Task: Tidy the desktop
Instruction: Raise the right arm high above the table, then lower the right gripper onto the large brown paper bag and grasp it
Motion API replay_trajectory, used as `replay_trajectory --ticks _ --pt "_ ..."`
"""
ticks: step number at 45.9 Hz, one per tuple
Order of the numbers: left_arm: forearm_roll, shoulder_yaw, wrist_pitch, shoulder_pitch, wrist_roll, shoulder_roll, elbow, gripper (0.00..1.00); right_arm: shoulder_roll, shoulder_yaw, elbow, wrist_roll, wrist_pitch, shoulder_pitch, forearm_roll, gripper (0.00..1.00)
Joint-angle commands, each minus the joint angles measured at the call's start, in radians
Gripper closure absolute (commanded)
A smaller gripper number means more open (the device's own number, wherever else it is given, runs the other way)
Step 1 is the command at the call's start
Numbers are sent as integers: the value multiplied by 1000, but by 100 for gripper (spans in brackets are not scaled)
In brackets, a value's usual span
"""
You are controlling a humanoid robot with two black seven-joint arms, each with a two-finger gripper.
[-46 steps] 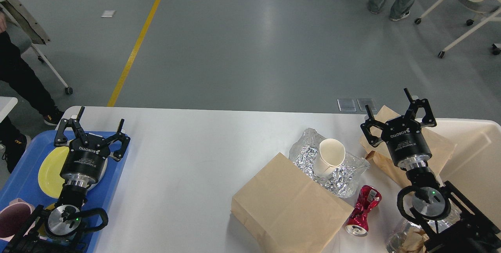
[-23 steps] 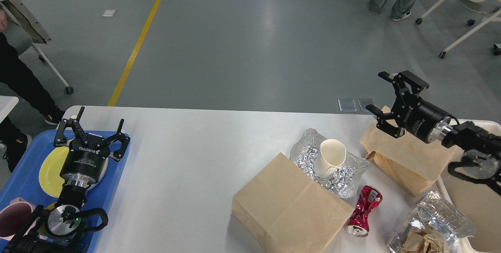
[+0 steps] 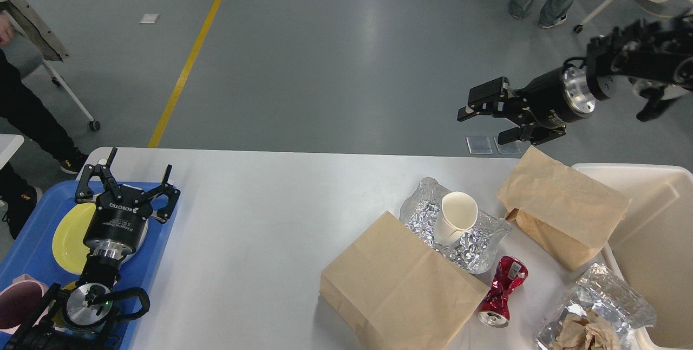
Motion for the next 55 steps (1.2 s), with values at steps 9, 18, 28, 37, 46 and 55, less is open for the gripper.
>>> replay_trajectory --ticks 9,18,28,37,46,55 --pt "0 0 -1 0 0 1 0 4 226 -123 366 -327 95 464 113 0" --pt "0 0 -1 0 0 1 0 4 186 -46 619 -529 70 647 245 0" --pt "0 0 -1 0 0 1 0 4 111 43 710 -530 64 685 281 1" --pt "0 0 -1 0 0 1 0 4 114 222 707 -533 12 501 287 7" --pt "0 0 -1 0 0 1 0 4 270 437 681 -590 -201 234 47 9" --pt "0 0 -1 0 0 1 0 4 347 513 670 -668 -319 49 -185 9"
